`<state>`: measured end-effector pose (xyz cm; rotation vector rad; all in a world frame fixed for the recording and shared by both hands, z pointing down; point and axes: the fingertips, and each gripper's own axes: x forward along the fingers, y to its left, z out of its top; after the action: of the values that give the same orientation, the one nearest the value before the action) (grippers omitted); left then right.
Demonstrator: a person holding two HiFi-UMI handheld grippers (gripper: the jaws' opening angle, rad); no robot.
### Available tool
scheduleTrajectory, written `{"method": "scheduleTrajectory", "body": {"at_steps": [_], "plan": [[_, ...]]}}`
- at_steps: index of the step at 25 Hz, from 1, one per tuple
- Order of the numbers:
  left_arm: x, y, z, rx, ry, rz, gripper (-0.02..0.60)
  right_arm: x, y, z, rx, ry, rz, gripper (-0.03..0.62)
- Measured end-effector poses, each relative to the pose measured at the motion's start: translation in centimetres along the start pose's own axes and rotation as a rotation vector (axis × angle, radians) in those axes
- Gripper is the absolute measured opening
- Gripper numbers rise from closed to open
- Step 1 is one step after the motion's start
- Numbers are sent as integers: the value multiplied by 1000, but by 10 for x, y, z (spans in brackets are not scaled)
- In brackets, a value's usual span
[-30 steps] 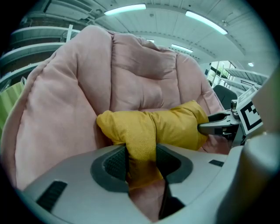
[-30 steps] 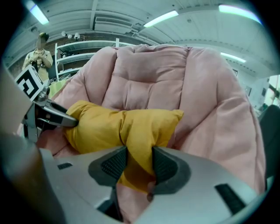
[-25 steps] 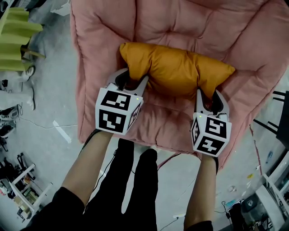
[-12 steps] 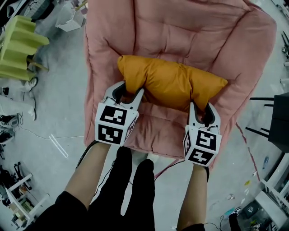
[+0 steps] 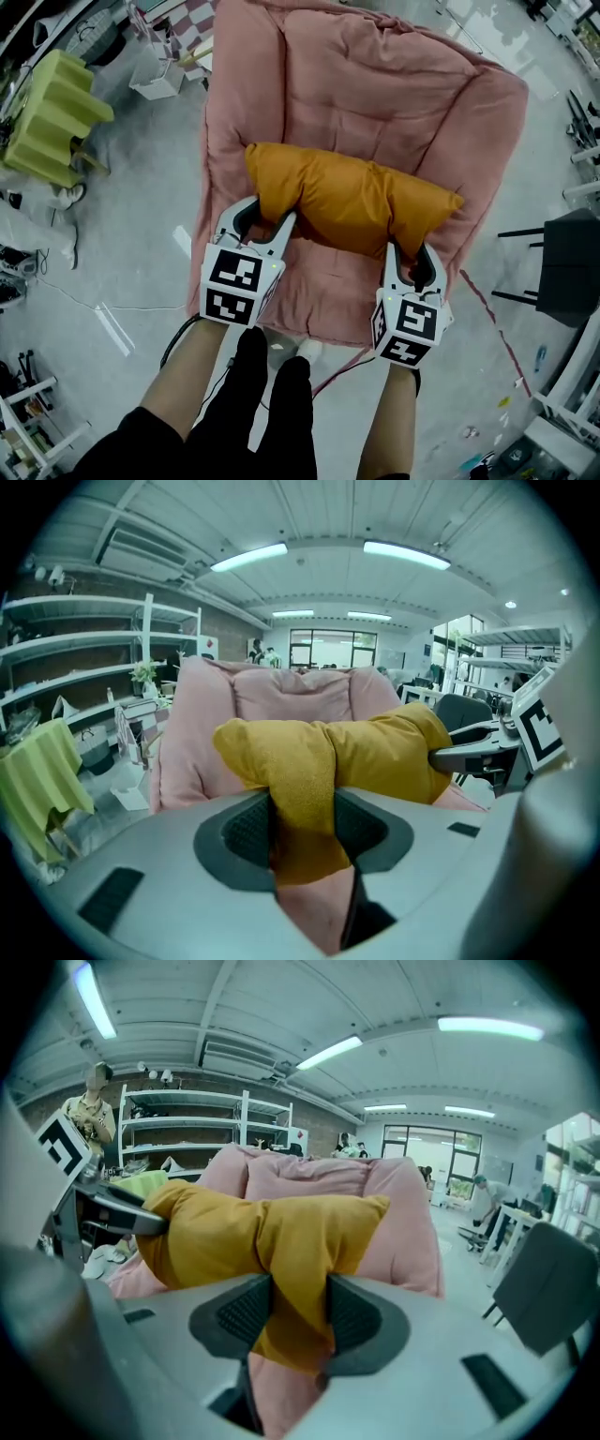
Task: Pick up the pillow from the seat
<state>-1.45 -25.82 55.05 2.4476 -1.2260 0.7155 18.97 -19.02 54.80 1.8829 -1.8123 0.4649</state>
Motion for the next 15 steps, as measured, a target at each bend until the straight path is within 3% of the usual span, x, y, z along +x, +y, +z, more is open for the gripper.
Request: {"method": "scheduleTrajectory", "body": {"at_steps": [15], "plan": [[-84, -12, 85, 26, -103, 28, 183, -82, -6, 87, 3, -117, -34, 193]]}}
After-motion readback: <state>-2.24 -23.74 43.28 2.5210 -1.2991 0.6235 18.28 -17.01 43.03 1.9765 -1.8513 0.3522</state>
